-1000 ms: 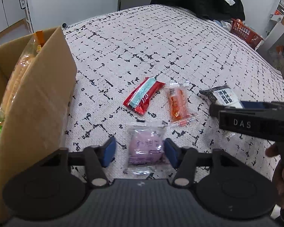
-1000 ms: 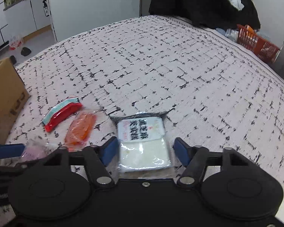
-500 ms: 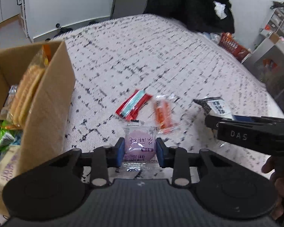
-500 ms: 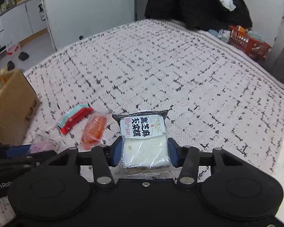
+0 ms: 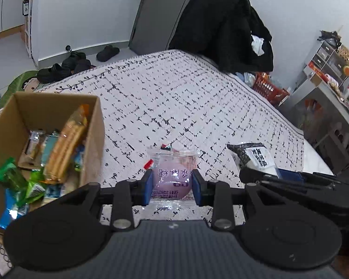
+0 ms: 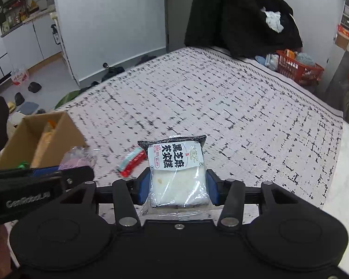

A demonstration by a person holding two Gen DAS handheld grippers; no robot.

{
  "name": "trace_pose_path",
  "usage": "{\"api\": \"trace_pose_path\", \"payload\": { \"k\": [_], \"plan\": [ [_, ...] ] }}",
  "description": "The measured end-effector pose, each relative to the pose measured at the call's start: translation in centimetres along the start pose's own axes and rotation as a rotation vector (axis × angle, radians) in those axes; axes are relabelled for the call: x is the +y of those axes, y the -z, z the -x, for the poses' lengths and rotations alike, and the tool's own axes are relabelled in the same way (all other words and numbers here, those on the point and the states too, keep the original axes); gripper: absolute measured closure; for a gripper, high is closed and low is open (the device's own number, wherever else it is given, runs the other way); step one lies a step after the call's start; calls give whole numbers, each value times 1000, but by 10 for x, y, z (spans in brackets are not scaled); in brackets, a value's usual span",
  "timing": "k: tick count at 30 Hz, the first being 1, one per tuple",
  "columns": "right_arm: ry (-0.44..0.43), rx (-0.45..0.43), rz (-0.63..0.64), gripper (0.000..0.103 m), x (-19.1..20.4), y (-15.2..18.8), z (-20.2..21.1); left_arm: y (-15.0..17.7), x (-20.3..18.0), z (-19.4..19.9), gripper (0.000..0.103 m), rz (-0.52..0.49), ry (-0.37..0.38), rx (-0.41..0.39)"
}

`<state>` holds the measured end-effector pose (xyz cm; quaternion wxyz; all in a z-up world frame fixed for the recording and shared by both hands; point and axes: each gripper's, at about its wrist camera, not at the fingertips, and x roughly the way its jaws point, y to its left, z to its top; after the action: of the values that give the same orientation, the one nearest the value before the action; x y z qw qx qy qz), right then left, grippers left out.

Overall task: Organize snacks
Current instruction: 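Carry both held packets over the cardboard box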

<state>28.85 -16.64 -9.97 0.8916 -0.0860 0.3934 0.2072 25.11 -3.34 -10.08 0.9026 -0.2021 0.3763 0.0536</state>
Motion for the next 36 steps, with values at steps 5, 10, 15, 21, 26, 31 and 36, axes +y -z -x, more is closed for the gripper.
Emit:
{"api": "trace_pose_path", "payload": {
  "k": [5, 10, 15, 21, 26, 31, 36],
  "plan": [
    [-1, -36, 24, 56, 21, -6, 18, -5, 4, 19, 70, -6, 14, -25],
    [-20, -60, 24, 56, 34, -10, 30, -9, 15, 38, 70, 1, 15, -52],
    [-34, -79, 39, 56, 50, -14, 36, -11, 29, 55, 70, 15, -1, -77],
    [-52, -95, 52, 56, 67, -16, 43, -13, 47, 70, 70, 42, -22, -94],
    [-64, -107, 56, 56, 79, -18, 46, -14, 62, 76, 70, 70, -41, -99],
    [-73, -106, 62, 56, 91, -21, 44, -11, 78, 80, 70, 96, -57, -97],
    [-89, -104, 69, 56, 105, -21, 42, -9, 98, 80, 70, 131, -77, -84]
  ]
}}
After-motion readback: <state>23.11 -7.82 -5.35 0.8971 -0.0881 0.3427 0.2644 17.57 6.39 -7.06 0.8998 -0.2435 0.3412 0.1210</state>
